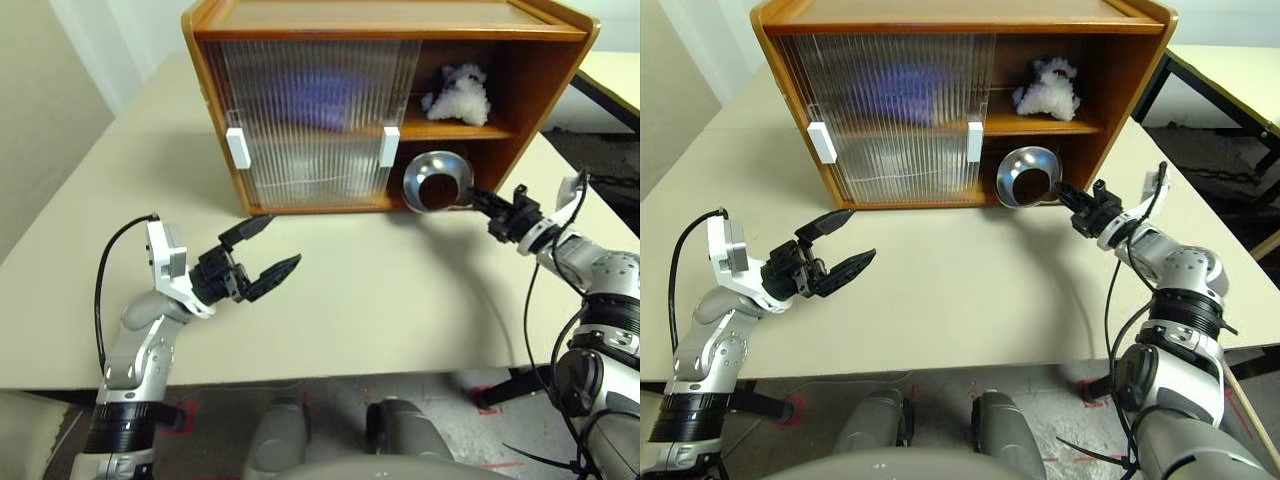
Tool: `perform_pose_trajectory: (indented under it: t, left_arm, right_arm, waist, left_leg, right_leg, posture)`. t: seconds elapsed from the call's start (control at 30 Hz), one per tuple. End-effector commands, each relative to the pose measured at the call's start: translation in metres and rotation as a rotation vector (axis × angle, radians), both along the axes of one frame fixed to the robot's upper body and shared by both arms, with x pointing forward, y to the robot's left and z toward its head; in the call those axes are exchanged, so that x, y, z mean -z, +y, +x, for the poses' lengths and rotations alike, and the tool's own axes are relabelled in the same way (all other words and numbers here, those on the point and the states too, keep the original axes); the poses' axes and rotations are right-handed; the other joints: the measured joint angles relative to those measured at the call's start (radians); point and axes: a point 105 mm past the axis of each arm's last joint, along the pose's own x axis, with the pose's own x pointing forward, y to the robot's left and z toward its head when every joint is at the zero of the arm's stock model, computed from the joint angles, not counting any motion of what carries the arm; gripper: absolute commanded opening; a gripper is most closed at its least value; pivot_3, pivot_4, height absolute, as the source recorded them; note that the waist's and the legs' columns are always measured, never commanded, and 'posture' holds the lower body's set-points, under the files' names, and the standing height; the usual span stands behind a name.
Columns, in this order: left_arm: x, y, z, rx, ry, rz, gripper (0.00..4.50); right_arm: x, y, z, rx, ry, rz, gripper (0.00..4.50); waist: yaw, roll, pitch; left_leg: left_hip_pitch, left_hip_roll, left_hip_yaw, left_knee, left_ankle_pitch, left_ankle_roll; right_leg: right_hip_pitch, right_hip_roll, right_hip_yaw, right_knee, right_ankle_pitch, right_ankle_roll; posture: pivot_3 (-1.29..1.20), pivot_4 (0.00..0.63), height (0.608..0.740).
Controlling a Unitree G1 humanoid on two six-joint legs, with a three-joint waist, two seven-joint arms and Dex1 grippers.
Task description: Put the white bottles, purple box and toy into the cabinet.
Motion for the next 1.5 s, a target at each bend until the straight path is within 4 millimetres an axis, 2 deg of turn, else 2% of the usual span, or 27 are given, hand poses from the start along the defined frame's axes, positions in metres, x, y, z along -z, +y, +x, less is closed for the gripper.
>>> perform_pose_trajectory:
  t: [0.03,0.43,0.67,0.93,1.1,1.37,1.5]
  left_arm:
    - [0.003,0.002,0.000,-0.011,0.009,0.012,4.50]
    - [0.003,0.002,-0.002,-0.021,0.007,0.013,4.50]
    - [0.003,0.002,-0.002,-0.021,0.005,0.015,4.50]
    - [0.004,0.001,-0.002,-0.014,0.008,0.015,4.50]
    - [0.004,0.000,-0.001,-0.007,0.006,0.024,4.50]
    - [0.005,0.000,-0.003,-0.002,0.012,0.027,4.50]
    - [0.005,0.000,-0.002,0.000,0.013,0.026,4.50]
  right_arm:
    - [0.001,0.002,0.013,0.047,-0.005,0.007,0.00]
    - [0.008,0.009,0.048,0.233,0.022,0.077,0.00]
    - [0.011,0.020,0.057,0.252,0.035,0.085,0.00]
    - [0.008,0.018,0.062,0.298,0.019,0.080,0.00]
    - [0.007,0.016,0.063,0.321,-0.005,0.064,1.48]
    - [0.008,0.008,0.058,0.297,-0.045,0.020,4.47]
    - [0.012,0.002,0.049,0.242,-0.067,-0.084,4.47]
  waist:
    - [0.000,0.000,0.000]
    - [0.002,0.002,-0.001]
    - [0.002,0.003,-0.002]
    - [0.002,0.003,-0.002]
    - [0.001,0.003,-0.002]
    - [0.001,0.004,-0.002]
    - [0.003,0.004,-0.002]
  left_leg:
    - [0.000,0.000,0.000,0.000,0.000,0.000]
    - [0.000,0.000,0.000,0.000,0.000,0.000]
    - [0.000,0.000,0.000,-0.001,0.000,0.000]
    - [0.000,0.000,0.000,-0.001,0.000,0.000]
    - [0.000,0.000,0.000,-0.001,0.000,0.000]
    - [0.000,0.000,0.000,-0.001,0.000,0.000]
    - [0.000,0.000,0.000,-0.001,0.000,0.000]
  right_leg:
    - [0.000,0.000,0.000,0.000,0.000,0.000]
    - [0.000,0.000,0.000,0.000,0.000,-0.001]
    - [0.000,0.000,0.000,0.000,0.002,-0.002]
    - [0.000,0.000,0.000,0.000,0.002,-0.003]
    - [0.000,0.000,0.000,0.000,0.002,-0.003]
    - [-0.001,0.000,0.000,0.000,0.002,-0.003]
    - [-0.001,0.000,0.000,-0.001,0.002,-0.003]
  posture:
    - [0.24,0.004,0.740]
    - [0.25,0.004,0.740]
    - [0.25,0.000,0.740]
    - [0.25,0.000,0.740]
    - [0.24,0.000,0.740]
    - [0.24,0.000,0.740]
    - [0.23,0.000,0.740]
